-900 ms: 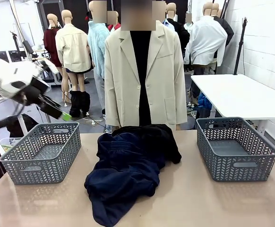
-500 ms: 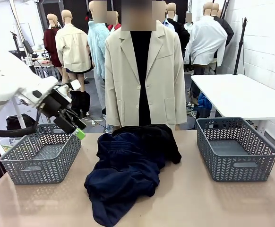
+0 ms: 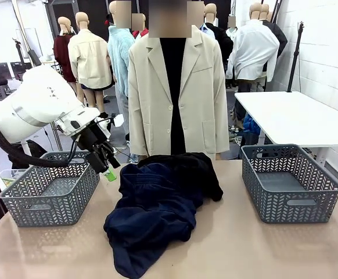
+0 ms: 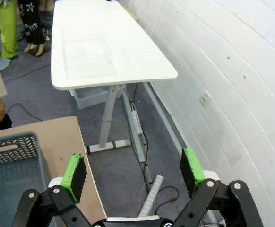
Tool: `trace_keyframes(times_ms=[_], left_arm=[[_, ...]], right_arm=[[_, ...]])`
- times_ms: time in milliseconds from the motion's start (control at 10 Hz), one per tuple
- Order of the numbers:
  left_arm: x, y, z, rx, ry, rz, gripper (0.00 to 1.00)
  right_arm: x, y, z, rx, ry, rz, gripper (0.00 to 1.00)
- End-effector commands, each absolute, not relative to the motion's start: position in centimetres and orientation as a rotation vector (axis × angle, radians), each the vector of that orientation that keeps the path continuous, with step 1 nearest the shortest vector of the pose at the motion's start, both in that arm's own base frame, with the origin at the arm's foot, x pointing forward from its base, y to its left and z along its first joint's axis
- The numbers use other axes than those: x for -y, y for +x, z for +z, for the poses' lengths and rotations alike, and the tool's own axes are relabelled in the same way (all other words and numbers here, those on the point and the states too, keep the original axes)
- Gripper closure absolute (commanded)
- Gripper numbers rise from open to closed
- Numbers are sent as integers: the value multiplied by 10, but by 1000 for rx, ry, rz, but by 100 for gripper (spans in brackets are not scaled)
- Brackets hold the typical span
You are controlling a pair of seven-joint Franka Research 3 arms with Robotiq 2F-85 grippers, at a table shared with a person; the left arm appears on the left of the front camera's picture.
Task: Sort the tops and bottoms.
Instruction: Lift clothes from the center of the table with your left hand.
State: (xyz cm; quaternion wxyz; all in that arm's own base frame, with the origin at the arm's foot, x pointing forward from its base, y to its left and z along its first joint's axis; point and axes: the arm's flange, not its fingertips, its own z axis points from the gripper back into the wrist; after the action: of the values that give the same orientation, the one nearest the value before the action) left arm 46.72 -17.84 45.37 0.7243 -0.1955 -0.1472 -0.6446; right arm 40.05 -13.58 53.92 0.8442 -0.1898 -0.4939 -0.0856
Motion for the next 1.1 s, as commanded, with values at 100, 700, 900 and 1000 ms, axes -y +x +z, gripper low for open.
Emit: trace_keyframes(times_ms=[100, 700, 900, 1000], left_arm=[[170, 460, 459, 342, -462, -1400, 0], [190, 506, 431, 392, -316, -1505, 0], [196, 517, 420, 408, -256, -1511, 0], [199, 523, 416, 420, -247, -1514, 0]], right_arm=[[137, 401, 539, 1046, -404, -180, 0], [137, 401, 539, 1046, -404, -180, 0], [137, 401, 539, 1046, -404, -180, 0], [137, 401, 539, 1046, -404, -180, 0]])
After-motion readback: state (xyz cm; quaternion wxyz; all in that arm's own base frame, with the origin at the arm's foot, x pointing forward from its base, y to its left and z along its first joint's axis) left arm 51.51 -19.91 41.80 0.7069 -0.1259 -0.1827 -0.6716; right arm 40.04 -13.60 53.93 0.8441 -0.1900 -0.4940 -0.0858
